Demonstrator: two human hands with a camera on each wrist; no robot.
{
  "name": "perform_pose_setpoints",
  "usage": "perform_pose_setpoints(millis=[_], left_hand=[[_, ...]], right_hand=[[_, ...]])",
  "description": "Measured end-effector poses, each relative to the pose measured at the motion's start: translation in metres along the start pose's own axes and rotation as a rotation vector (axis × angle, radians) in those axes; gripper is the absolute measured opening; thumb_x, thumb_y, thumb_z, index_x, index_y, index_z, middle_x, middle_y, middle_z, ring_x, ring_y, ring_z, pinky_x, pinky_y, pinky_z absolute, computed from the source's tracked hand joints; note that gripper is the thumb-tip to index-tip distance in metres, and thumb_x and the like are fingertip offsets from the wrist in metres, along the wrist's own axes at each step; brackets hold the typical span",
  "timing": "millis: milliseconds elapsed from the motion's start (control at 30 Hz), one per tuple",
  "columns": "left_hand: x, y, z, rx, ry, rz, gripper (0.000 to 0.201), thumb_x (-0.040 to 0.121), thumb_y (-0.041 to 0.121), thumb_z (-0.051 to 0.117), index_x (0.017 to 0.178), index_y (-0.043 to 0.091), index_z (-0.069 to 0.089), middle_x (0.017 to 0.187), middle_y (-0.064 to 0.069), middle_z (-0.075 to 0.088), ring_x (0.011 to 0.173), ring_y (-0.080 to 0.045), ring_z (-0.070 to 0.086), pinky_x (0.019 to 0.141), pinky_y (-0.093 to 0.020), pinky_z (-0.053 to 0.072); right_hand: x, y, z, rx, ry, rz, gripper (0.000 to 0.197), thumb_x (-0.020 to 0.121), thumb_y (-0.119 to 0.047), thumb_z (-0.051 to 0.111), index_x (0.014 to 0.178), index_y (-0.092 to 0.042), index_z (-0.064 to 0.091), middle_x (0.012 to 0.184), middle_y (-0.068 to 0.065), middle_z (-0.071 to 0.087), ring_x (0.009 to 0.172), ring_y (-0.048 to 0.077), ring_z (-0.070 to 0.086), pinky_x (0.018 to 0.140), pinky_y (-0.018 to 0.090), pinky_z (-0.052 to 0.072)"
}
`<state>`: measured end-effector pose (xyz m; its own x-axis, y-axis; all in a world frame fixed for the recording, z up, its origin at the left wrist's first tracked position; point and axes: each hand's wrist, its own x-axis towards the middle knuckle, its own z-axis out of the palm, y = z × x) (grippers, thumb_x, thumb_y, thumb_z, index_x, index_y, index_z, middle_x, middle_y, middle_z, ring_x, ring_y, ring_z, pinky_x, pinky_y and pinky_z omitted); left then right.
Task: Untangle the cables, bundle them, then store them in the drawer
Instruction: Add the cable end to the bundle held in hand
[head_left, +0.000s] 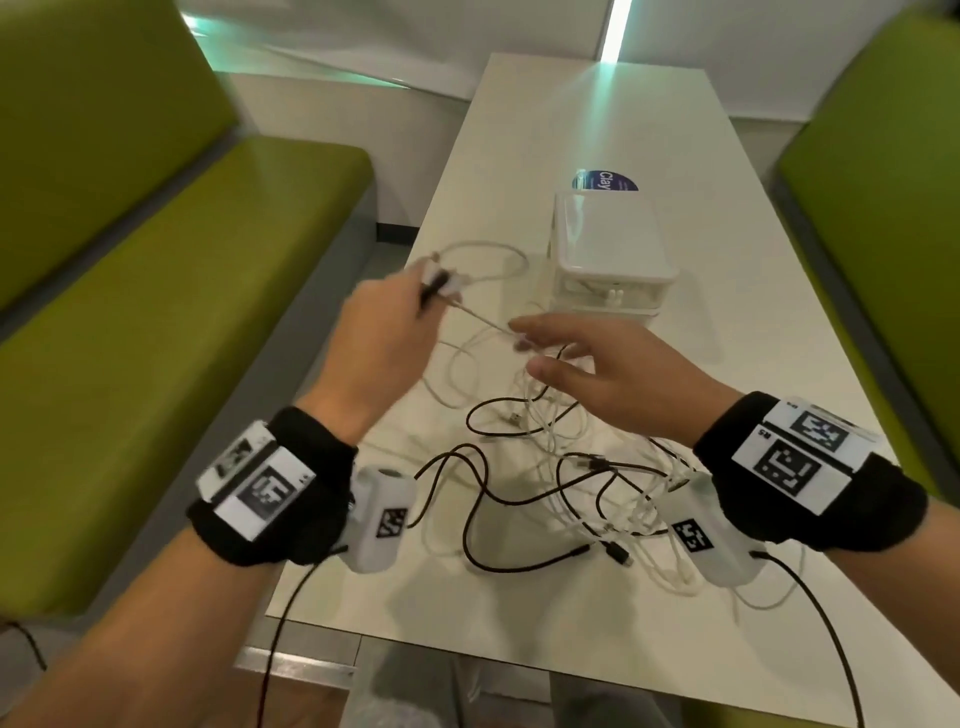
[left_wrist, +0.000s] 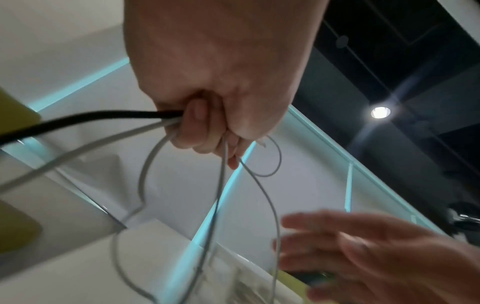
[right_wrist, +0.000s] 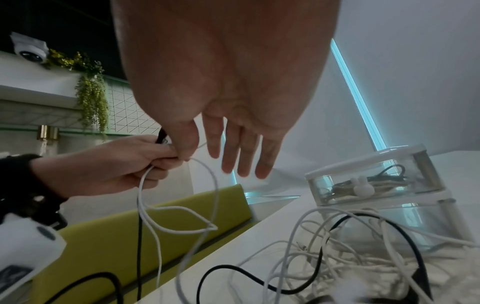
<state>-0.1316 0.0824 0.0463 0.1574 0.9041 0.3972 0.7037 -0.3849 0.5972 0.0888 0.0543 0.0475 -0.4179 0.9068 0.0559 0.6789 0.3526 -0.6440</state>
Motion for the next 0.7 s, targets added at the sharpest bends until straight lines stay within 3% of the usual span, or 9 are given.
perform_pose_setpoints(millis=[33, 100, 167, 333, 433, 533, 700], left_hand=[[0.005, -0.012, -0.011, 0.026, 0.029, -0.04, 0.026, 0.1, 0.032, 0.047, 0.086, 0.013, 0.057, 0.071, 0.002, 0.056, 0.06, -0.023, 0.047, 0.054, -0.035, 0.031], [0.011, -0.036, -0.033, 0.088, 0.063, -0.134, 0.027, 0.099, 0.034, 0.048, 0.09, 0.01, 0.054, 0.073, -0.004, 0.057, 0.064, -0.029, 0.048, 0.055, -0.041, 0.033], [0.012, -0.053, -0.05, 0.148, 0.104, -0.191, 0.027, 0.099, 0.033, 0.049, 0.092, 0.007, 0.052, 0.077, -0.01, 0.058, 0.068, -0.033, 0.05, 0.057, -0.043, 0.036], [0.009, -0.084, -0.072, 0.233, 0.189, -0.327, 0.022, 0.099, 0.034, 0.047, 0.089, 0.014, 0.048, 0.079, -0.01, 0.054, 0.07, -0.029, 0.046, 0.06, -0.036, 0.03], [0.009, -0.096, -0.078, 0.07, 0.182, -0.473, 0.022, 0.099, 0.033, 0.047, 0.089, 0.014, 0.053, 0.079, -0.004, 0.053, 0.066, -0.02, 0.045, 0.055, -0.033, 0.033], [0.007, -0.098, -0.078, -0.048, 0.172, -0.536, 0.022, 0.1, 0.032, 0.048, 0.091, 0.014, 0.056, 0.076, 0.001, 0.051, 0.064, -0.016, 0.043, 0.056, -0.03, 0.036], [0.003, -0.094, -0.075, -0.058, 0.192, -0.492, 0.021, 0.1, 0.031, 0.049, 0.088, 0.014, 0.056, 0.074, 0.002, 0.051, 0.063, -0.014, 0.042, 0.055, -0.028, 0.034]], right_hand=[[0.0, 0.001, 0.0, -0.022, 0.024, -0.012, 0.041, 0.096, -0.034, 0.055, 0.137, -0.031, 0.051, 0.13, -0.014, 0.06, 0.12, 0.0, 0.053, 0.102, 0.027, 0.044], [0.002, 0.002, 0.001, 0.007, 0.058, -0.009, 0.045, 0.095, -0.034, 0.056, 0.139, -0.032, 0.047, 0.138, -0.014, 0.053, 0.124, 0.0, 0.049, 0.101, 0.024, 0.045], [0.004, 0.001, 0.004, 0.044, 0.061, 0.001, 0.043, 0.095, -0.032, 0.056, 0.138, -0.032, 0.049, 0.137, -0.014, 0.053, 0.122, -0.002, 0.049, 0.096, 0.021, 0.048], [0.013, -0.006, 0.015, 0.025, 0.015, -0.025, 0.034, 0.094, -0.033, 0.057, 0.128, -0.031, 0.059, 0.12, -0.018, 0.062, 0.111, -0.003, 0.057, 0.092, 0.024, 0.051], [0.014, -0.004, 0.024, -0.087, -0.199, 0.018, 0.035, 0.092, -0.044, 0.057, 0.125, -0.032, 0.059, 0.111, -0.017, 0.067, 0.102, -0.002, 0.062, 0.092, 0.03, 0.052], [0.008, 0.008, 0.049, -0.365, -0.509, 0.108, 0.048, 0.089, -0.054, 0.056, 0.133, -0.036, 0.051, 0.126, -0.012, 0.059, 0.111, 0.01, 0.058, 0.094, 0.032, 0.047], [0.008, 0.014, 0.062, -0.482, -0.474, 0.133, 0.026, 0.096, -0.032, 0.051, 0.104, -0.018, 0.072, 0.103, -0.003, 0.072, 0.095, 0.016, 0.064, 0.085, 0.034, 0.051]])
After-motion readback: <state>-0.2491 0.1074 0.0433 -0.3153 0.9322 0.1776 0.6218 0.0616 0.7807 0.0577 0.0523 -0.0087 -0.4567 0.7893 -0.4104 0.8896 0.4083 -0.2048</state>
